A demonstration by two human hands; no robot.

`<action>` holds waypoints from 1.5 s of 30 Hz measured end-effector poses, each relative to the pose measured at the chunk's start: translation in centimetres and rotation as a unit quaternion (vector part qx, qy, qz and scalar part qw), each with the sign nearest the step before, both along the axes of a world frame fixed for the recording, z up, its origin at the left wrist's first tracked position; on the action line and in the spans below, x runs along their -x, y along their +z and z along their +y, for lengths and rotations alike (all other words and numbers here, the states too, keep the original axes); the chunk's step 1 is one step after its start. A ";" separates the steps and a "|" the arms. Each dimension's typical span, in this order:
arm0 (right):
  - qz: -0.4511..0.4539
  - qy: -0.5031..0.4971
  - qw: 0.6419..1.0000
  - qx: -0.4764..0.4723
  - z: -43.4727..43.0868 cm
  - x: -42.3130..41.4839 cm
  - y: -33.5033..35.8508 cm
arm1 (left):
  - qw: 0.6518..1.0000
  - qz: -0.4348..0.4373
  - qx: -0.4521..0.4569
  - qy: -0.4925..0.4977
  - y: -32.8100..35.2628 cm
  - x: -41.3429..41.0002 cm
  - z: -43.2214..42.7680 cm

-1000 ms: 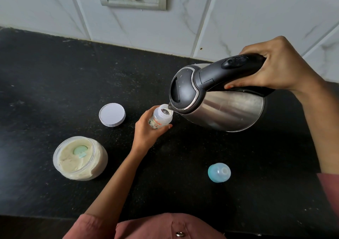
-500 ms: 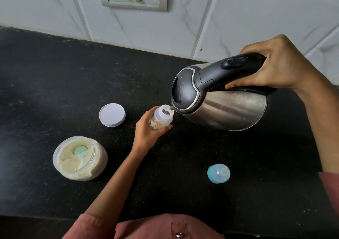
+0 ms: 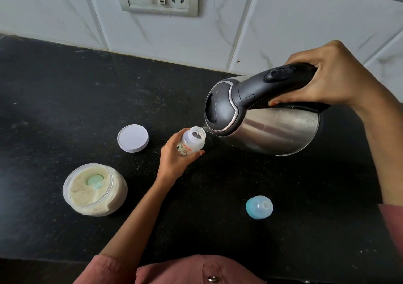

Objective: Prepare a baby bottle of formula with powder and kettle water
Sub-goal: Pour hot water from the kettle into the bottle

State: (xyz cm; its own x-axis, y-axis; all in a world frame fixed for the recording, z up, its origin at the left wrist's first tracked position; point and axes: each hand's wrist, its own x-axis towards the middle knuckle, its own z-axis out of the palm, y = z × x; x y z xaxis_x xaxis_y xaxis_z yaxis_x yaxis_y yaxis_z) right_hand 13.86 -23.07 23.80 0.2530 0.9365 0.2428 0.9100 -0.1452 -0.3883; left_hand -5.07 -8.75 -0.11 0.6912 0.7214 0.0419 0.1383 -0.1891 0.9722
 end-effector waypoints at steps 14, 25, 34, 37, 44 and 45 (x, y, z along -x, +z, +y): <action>-0.021 -0.006 1.000 0.005 -0.3 0.1 0.2 | 1.000 0.005 -0.001 -0.003 -0.1 0.0 -0.1; -0.043 -0.005 0.999 0.007 -0.4 0.1 0.7 | 1.000 -0.002 -0.008 -0.003 0.1 -0.1 -0.2; -0.045 0.011 0.999 0.017 -0.5 0.2 1.1 | 1.000 -0.004 -0.009 -0.007 0.3 -0.1 -0.3; -0.044 0.015 0.999 0.019 -0.5 0.3 1.2 | 1.000 -0.004 -0.014 -0.007 0.3 -0.1 -0.3; -0.044 0.019 0.998 0.027 -0.4 0.3 1.4 | 1.000 -0.005 -0.015 -0.007 0.3 -0.1 -0.3; -0.048 0.016 0.998 0.028 -0.4 0.3 1.4 | 1.000 -0.004 -0.015 -0.008 0.3 -0.1 -0.3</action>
